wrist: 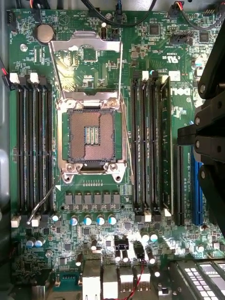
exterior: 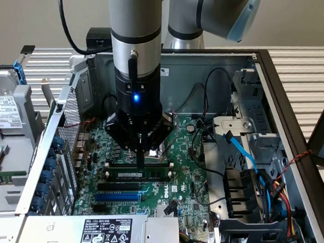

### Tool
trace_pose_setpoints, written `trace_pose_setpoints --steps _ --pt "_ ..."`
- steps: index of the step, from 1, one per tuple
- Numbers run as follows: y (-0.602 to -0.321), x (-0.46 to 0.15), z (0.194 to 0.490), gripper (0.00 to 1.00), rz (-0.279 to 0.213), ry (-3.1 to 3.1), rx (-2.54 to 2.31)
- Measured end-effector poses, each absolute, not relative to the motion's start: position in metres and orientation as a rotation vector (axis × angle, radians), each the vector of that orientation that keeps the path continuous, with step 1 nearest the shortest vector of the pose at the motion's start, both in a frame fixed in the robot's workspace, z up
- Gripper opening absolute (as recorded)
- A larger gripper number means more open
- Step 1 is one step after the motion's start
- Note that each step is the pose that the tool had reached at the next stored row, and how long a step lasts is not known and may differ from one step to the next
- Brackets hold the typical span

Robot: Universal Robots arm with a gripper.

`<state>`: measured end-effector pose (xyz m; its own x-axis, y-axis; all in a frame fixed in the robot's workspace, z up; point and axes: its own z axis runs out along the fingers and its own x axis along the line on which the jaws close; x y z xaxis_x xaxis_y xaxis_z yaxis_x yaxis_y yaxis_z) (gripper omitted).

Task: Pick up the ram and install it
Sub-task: 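Press down the ram until it locks into place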

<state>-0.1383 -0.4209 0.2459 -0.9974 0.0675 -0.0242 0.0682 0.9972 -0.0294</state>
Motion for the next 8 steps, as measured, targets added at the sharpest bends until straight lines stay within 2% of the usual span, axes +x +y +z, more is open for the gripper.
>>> trace_pose_setpoints --steps 8 --pt "-0.4209 -0.1383 0.246 0.11 -0.047 3.116 0.106"
